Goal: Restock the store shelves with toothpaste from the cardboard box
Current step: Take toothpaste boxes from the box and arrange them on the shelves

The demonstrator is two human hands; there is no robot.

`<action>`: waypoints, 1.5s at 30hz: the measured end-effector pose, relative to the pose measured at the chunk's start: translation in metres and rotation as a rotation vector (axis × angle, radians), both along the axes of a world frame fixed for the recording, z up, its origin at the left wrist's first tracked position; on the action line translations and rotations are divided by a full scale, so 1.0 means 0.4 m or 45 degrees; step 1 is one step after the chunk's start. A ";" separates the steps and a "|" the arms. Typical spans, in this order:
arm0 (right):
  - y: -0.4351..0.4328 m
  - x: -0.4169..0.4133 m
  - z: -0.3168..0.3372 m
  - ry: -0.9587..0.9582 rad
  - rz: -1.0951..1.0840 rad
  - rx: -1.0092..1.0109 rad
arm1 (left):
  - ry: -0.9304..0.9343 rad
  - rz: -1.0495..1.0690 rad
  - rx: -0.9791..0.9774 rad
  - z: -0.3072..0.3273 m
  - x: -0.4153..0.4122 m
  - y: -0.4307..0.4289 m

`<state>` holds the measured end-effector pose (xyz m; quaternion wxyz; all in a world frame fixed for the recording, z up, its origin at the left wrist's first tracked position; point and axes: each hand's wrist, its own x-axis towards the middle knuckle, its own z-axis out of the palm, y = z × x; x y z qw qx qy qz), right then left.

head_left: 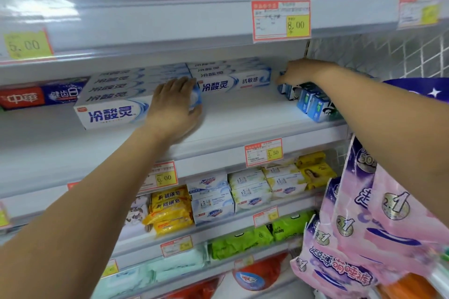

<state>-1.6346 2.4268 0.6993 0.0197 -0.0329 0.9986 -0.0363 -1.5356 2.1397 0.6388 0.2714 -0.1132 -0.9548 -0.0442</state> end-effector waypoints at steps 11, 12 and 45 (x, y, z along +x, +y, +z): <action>-0.038 0.104 0.023 -0.157 -0.126 0.340 | -0.054 -0.022 0.033 0.009 0.013 -0.003; -0.041 0.108 0.022 -0.136 -0.142 0.301 | -0.067 -0.025 0.041 0.010 0.013 -0.004; -0.294 1.094 -1.203 -0.636 -0.180 -0.413 | -1.378 0.173 0.849 -1.058 0.889 -0.188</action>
